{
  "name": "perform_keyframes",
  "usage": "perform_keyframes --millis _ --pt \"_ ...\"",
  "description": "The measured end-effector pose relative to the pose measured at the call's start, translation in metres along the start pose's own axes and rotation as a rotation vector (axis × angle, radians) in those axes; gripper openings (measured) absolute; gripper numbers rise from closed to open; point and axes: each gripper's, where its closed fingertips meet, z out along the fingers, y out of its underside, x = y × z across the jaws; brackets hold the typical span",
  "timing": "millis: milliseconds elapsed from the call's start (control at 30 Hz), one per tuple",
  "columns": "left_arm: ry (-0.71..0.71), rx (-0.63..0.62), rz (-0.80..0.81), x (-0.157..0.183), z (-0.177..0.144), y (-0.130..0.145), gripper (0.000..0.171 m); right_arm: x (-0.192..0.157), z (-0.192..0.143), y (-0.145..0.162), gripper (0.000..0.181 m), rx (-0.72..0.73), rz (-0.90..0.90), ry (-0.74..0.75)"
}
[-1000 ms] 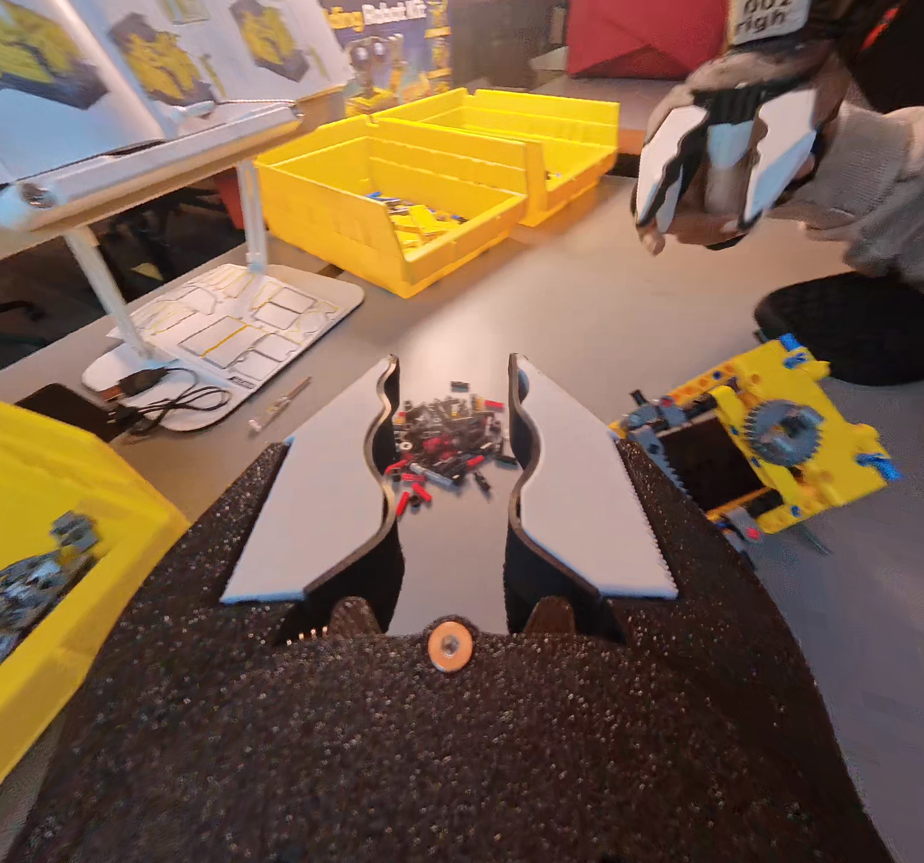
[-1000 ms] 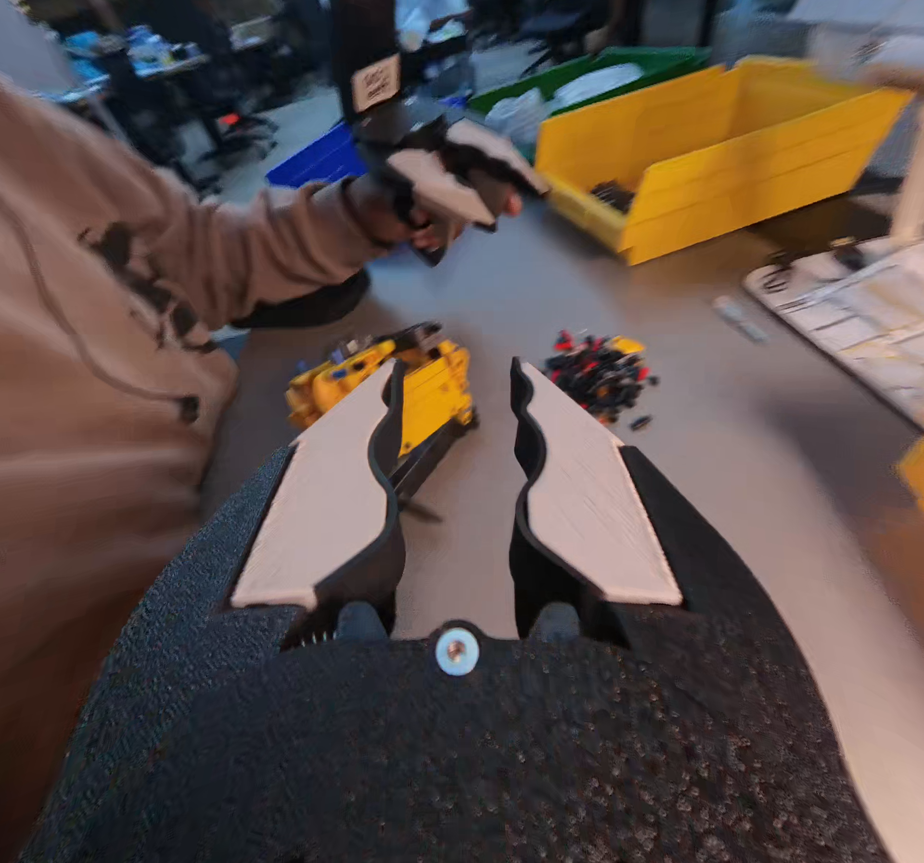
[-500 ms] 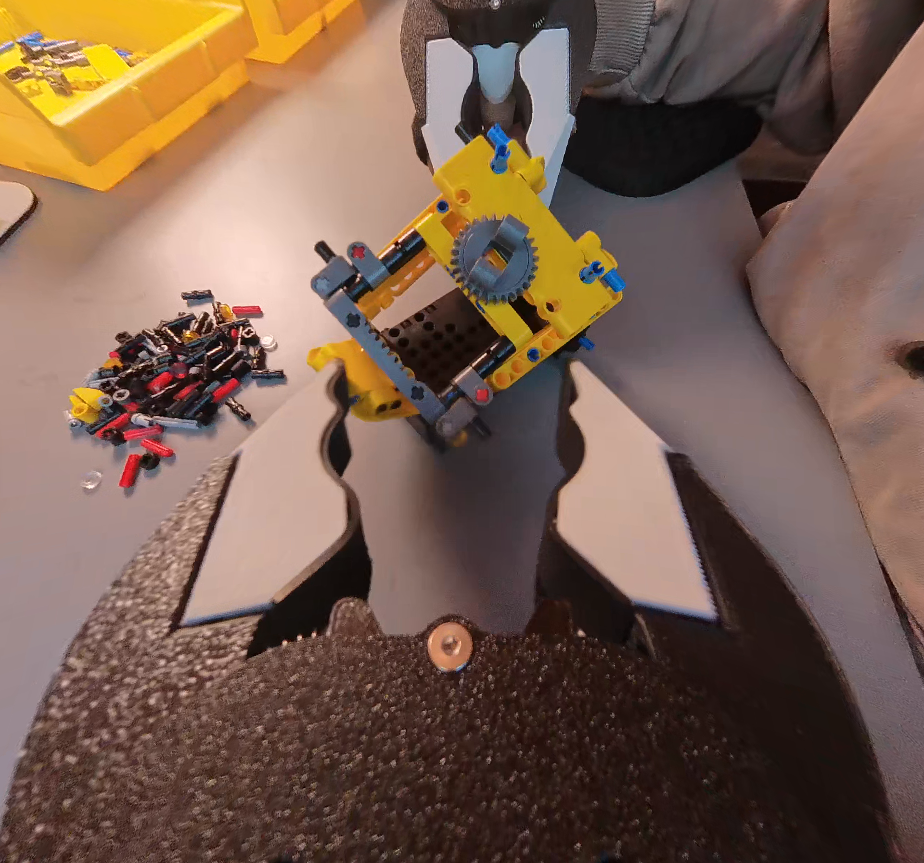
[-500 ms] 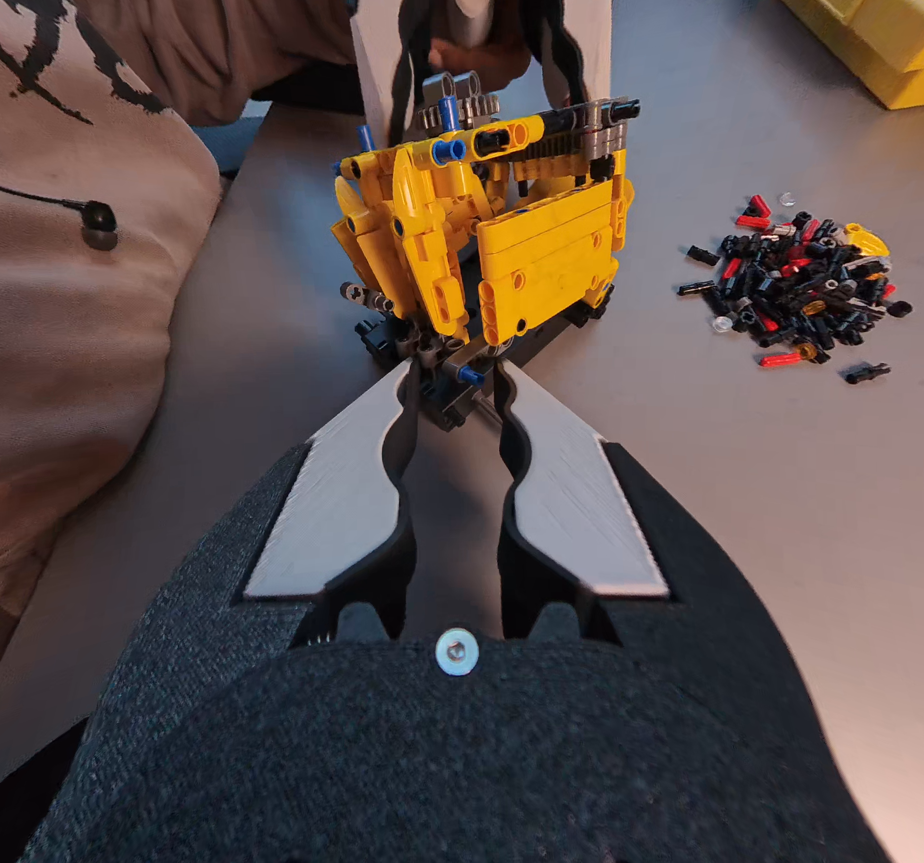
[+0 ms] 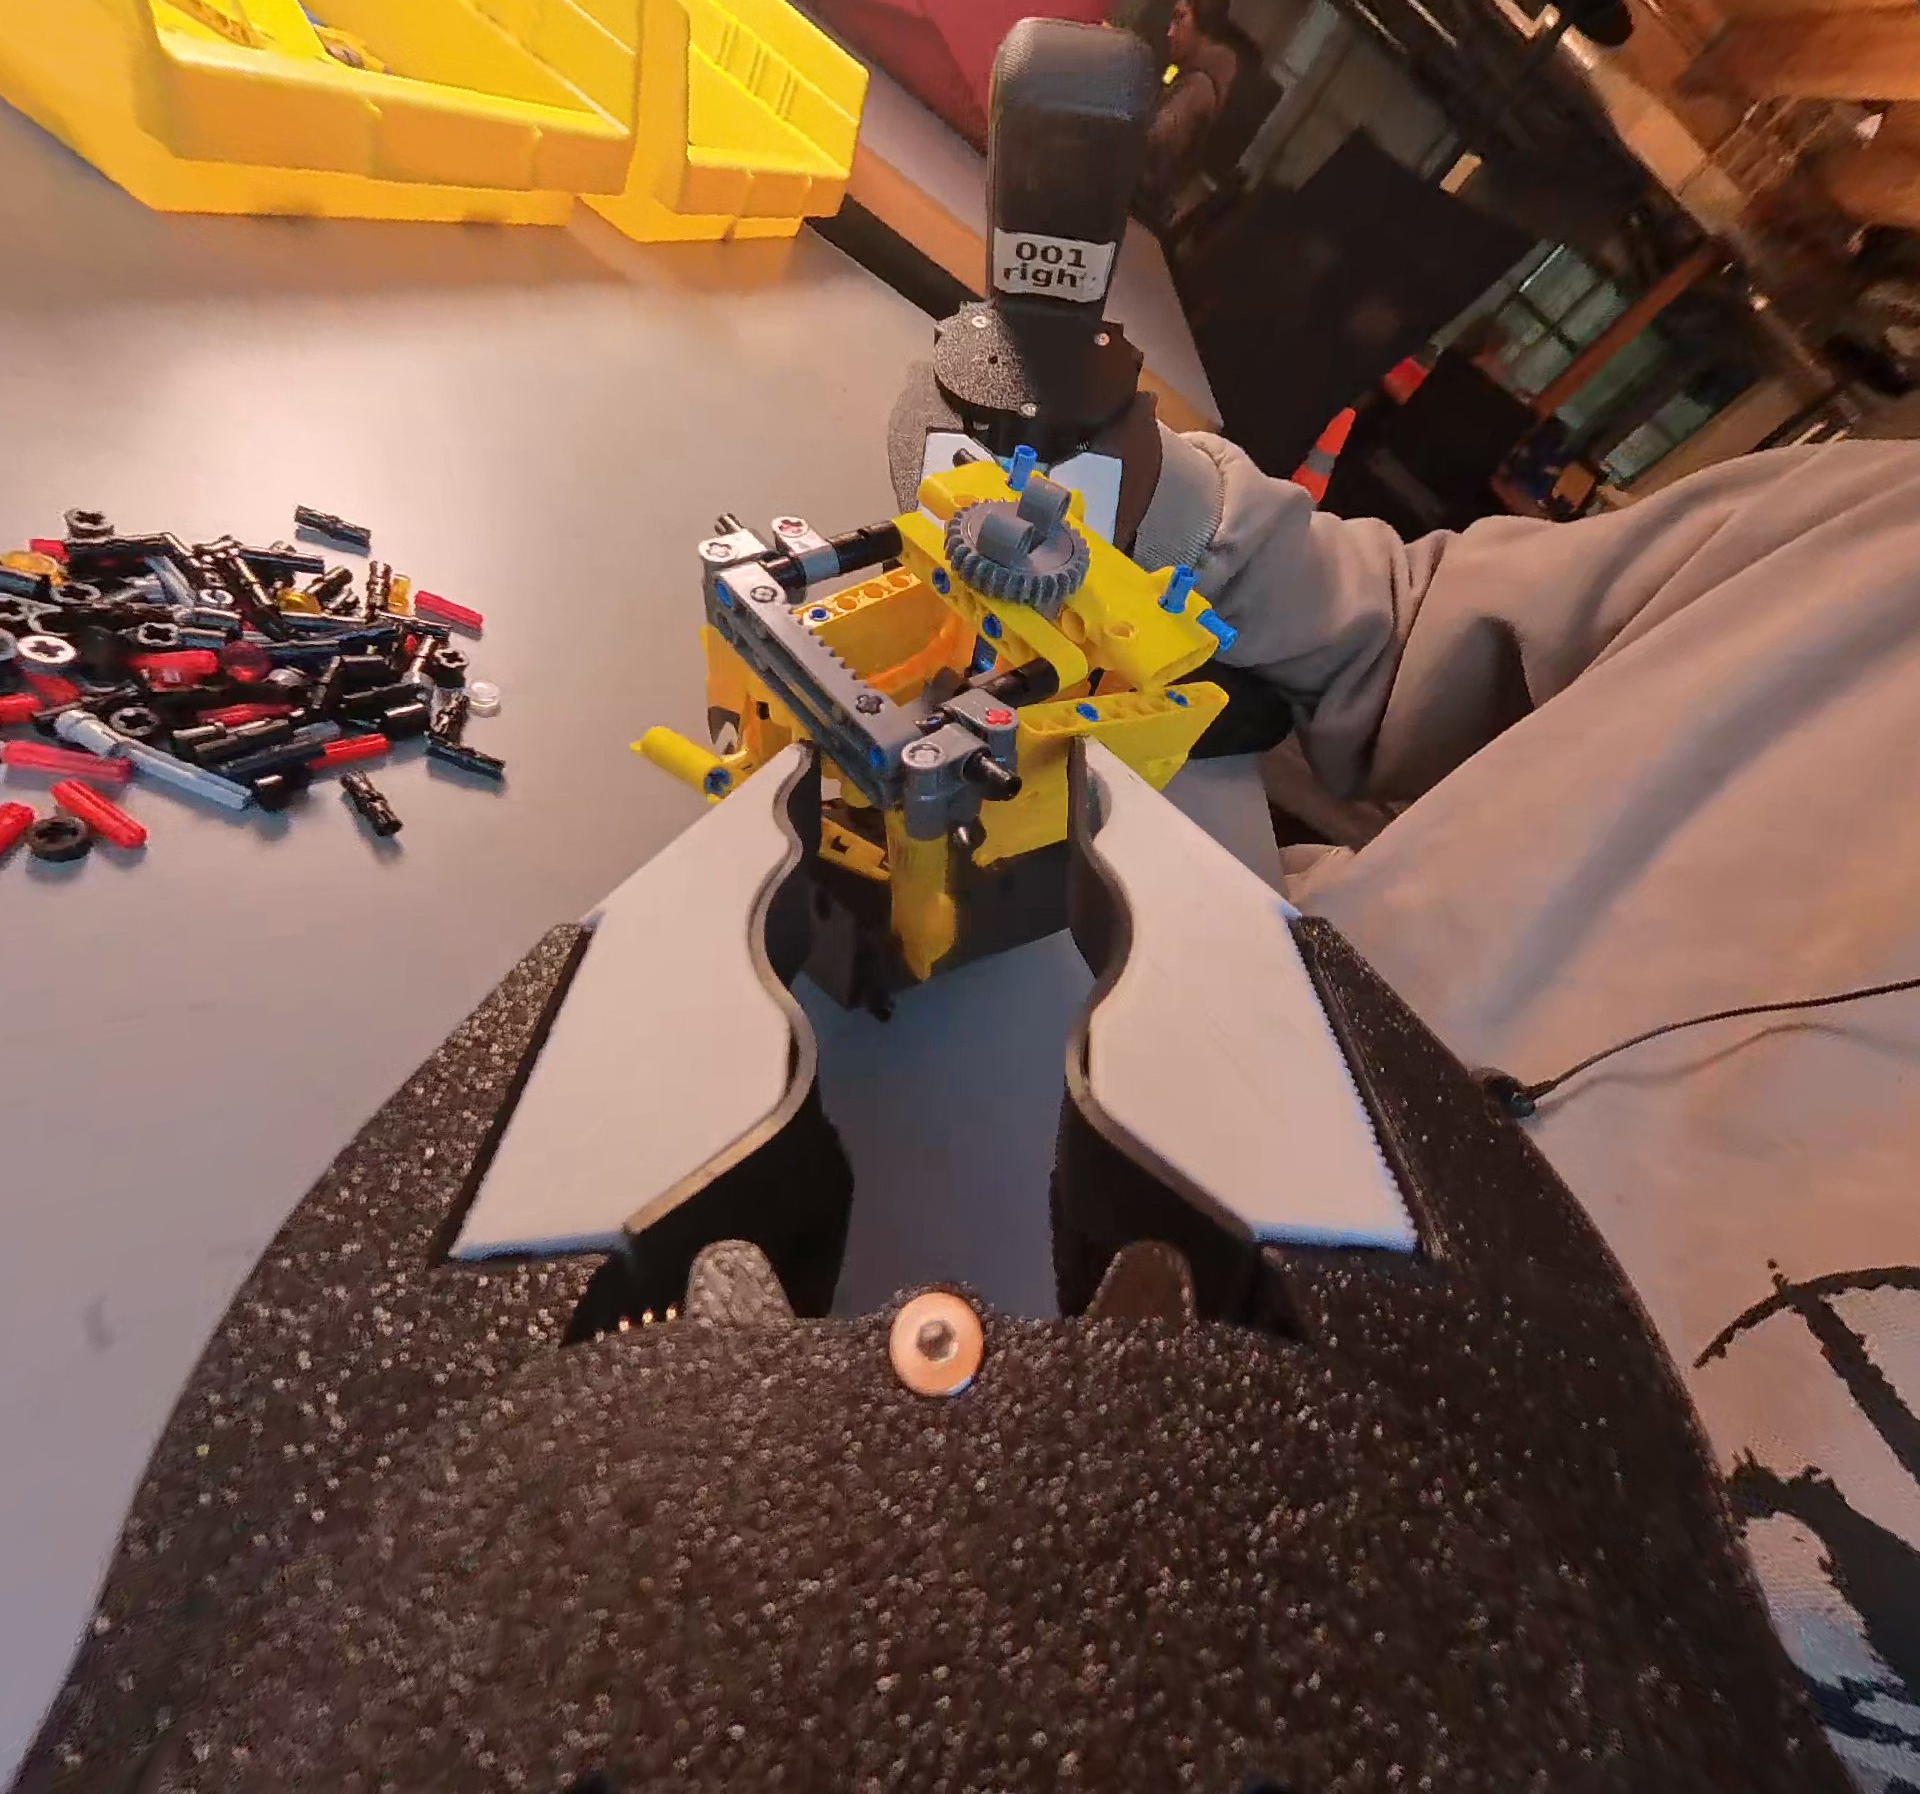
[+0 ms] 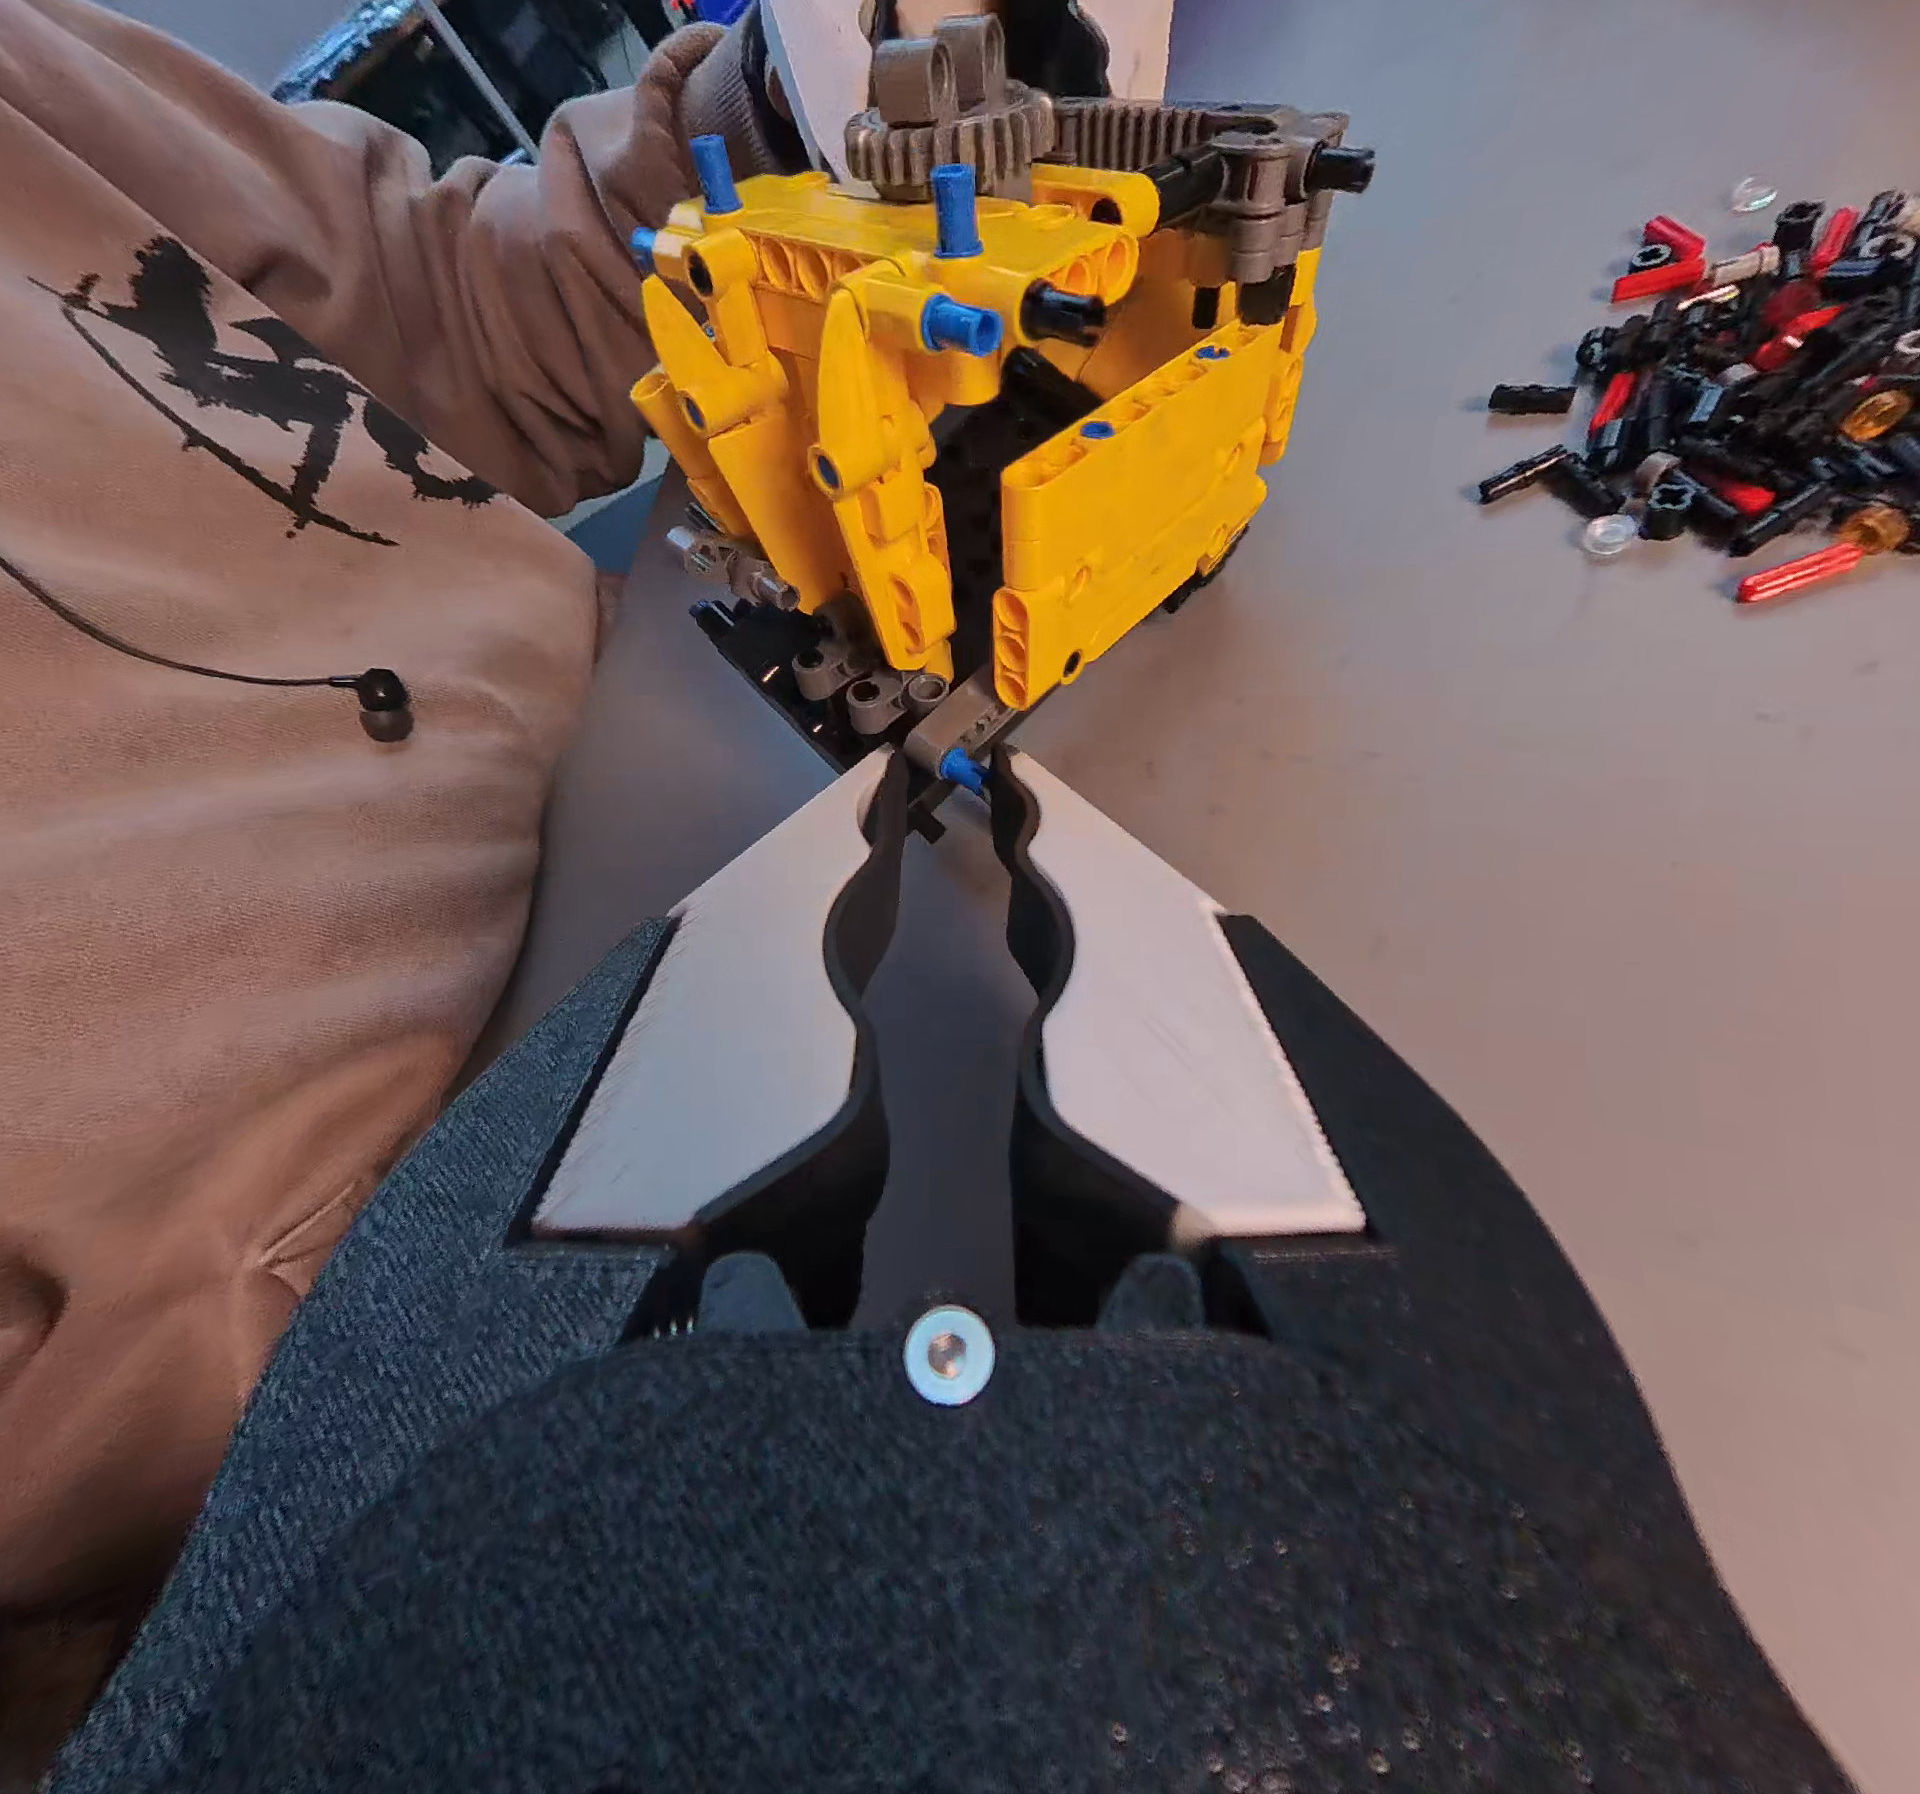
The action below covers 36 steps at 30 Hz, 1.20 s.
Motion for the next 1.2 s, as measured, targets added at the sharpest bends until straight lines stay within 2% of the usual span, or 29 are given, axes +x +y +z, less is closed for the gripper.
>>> perform_keyframes --millis 100,133,233,333,633,867,1000,1200 --pt "0.000 0.025 -0.036 -0.002 -0.002 -0.003 0.041 0.004 0.000 0.000 0.015 -0.004 -0.004 0.031" --pt "-0.005 0.039 -0.048 -0.005 -0.003 -0.004 0.033 0.007 -0.001 -0.001 0.016 0.001 -0.007 0.051" --pt "-0.039 0.046 -0.084 -0.015 -0.007 -0.004 0.024 0.012 -0.003 -0.007 0.016 0.033 -0.030 0.088" --pt "-0.054 0.039 -0.101 -0.019 -0.008 0.000 0.024 0.020 -0.006 -0.007 0.015 0.024 -0.063 0.151" --pt "-0.049 0.023 -0.102 -0.016 -0.007 0.002 0.024 0.021 -0.016 -0.009 0.018 0.030 -0.096 0.182" --pt "-0.053 -0.039 -0.047 -0.013 -0.013 0.009 0.024 0.007 -0.023 -0.032 0.022 0.125 -0.247 0.207" --pt "-0.089 -0.084 0.033 -0.014 -0.016 0.013 0.023 -0.009 -0.017 -0.041 0.021 0.155 -0.351 0.202" --pt "-0.086 -0.101 0.060 -0.012 -0.012 0.017 0.023 -0.004 0.000 -0.045 0.021 0.121 -0.436 0.324"
